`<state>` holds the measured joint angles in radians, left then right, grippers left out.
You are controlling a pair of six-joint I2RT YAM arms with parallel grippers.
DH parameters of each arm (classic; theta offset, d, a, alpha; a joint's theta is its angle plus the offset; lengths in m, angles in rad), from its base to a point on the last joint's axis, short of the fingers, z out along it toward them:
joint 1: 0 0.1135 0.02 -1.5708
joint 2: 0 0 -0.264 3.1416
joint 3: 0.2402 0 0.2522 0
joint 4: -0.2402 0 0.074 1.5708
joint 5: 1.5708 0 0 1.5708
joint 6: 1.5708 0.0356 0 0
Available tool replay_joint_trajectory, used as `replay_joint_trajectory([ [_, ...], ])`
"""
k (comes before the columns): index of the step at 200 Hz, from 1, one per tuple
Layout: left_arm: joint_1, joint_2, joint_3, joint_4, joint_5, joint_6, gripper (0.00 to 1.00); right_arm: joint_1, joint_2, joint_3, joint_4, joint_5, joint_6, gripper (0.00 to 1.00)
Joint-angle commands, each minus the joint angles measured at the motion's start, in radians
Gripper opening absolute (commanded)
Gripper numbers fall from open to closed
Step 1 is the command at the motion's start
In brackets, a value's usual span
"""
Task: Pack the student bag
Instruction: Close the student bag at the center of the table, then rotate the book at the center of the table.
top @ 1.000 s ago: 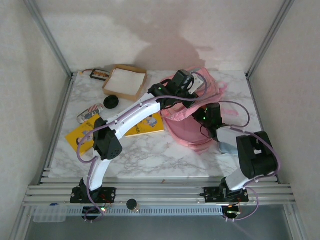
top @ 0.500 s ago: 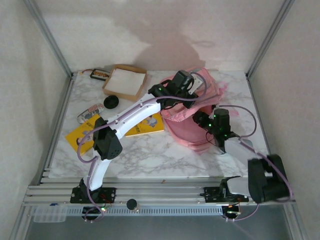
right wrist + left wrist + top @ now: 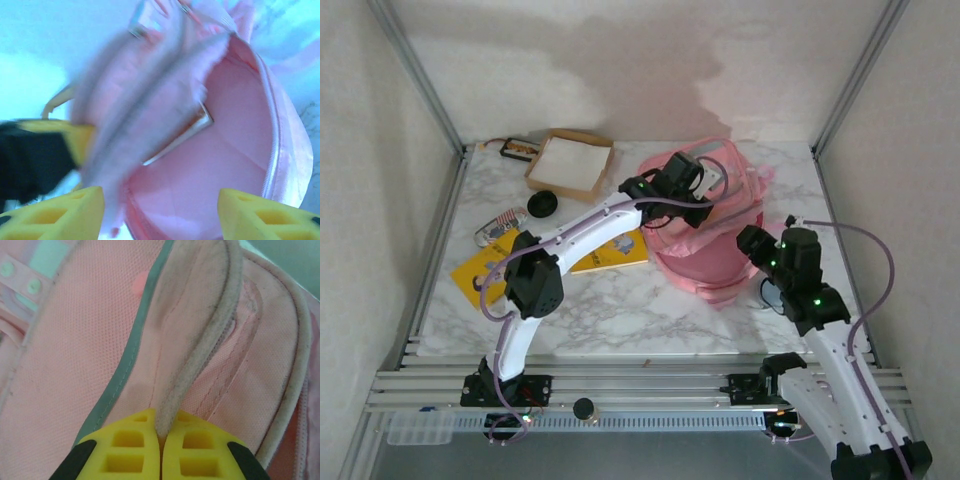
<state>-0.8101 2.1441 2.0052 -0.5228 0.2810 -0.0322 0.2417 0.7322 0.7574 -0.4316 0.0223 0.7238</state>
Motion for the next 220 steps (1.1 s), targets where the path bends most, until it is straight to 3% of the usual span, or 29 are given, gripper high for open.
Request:
replay_joint_trajectory([
  [1, -0.005, -0.107, -0.132, 0.069, 0.075, -0.100, 0.12, 0.000, 0.051, 0.083, -0.078, -0.078, -0.063, 0.65],
  [12, -0.002, -0.170, -0.244, 0.145, 0.087, -0.149, 0.21, 0.004, 0.090, 0.116, -0.068, -0.141, -0.095, 0.66],
  [41, 0.037, -0.379, -0.545, 0.345, 0.093, -0.281, 0.40, 0.054, 0.177, 0.175, -0.065, -0.163, -0.140, 0.68],
  [68, 0.094, -0.570, -0.745, 0.420, 0.032, -0.356, 0.47, 0.159, 0.301, 0.223, -0.053, -0.188, -0.164, 0.69],
  [94, 0.232, -0.660, -0.840, 0.407, -0.009, -0.378, 0.57, 0.312, 0.419, 0.243, -0.013, -0.136, -0.116, 0.70],
  [114, 0.329, -0.608, -0.821, 0.315, -0.063, -0.323, 0.61, 0.427, 0.481, 0.212, 0.087, -0.091, -0.036, 0.71],
  [146, 0.430, -0.442, -0.759, 0.281, -0.005, -0.250, 0.63, 0.562, 0.628, 0.201, 0.224, -0.074, 0.035, 0.72],
  [220, 0.495, -0.144, -0.524, 0.237, 0.018, -0.105, 0.66, 0.671, 0.910, 0.249, 0.395, -0.050, 0.116, 0.73],
])
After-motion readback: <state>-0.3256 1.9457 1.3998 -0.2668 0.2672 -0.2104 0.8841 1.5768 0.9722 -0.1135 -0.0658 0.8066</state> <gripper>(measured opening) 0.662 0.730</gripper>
